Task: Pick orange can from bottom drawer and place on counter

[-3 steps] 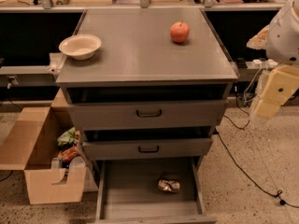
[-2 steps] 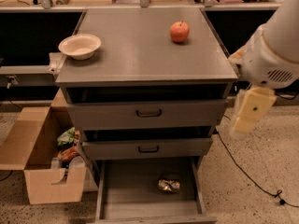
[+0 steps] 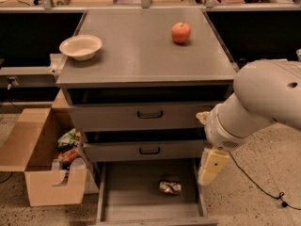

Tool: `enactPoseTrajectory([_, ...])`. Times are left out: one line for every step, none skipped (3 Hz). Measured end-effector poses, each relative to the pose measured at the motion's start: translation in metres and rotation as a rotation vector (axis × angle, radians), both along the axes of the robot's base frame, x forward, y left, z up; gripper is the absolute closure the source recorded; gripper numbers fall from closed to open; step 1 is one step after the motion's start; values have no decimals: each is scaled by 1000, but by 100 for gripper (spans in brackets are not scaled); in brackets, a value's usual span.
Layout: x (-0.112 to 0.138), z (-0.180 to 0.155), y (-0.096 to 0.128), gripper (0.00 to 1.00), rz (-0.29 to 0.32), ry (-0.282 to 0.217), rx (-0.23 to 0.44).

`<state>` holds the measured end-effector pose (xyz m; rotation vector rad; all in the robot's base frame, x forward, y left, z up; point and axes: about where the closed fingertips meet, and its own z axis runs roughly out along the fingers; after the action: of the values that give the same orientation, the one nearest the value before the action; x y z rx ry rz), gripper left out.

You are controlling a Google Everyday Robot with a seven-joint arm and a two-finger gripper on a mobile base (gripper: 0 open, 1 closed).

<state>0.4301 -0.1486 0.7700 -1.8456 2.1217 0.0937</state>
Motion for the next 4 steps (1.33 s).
enactPoseTrajectory([-1,2,0,0,0,-2,-2])
enactPoseTrajectory([9,-50,-13,0,-14,1,-10])
enactPoseTrajectory([21,-116,-24,0,1,24,21])
enactPoseTrajectory([32,-194,-34,0,-2,63,126])
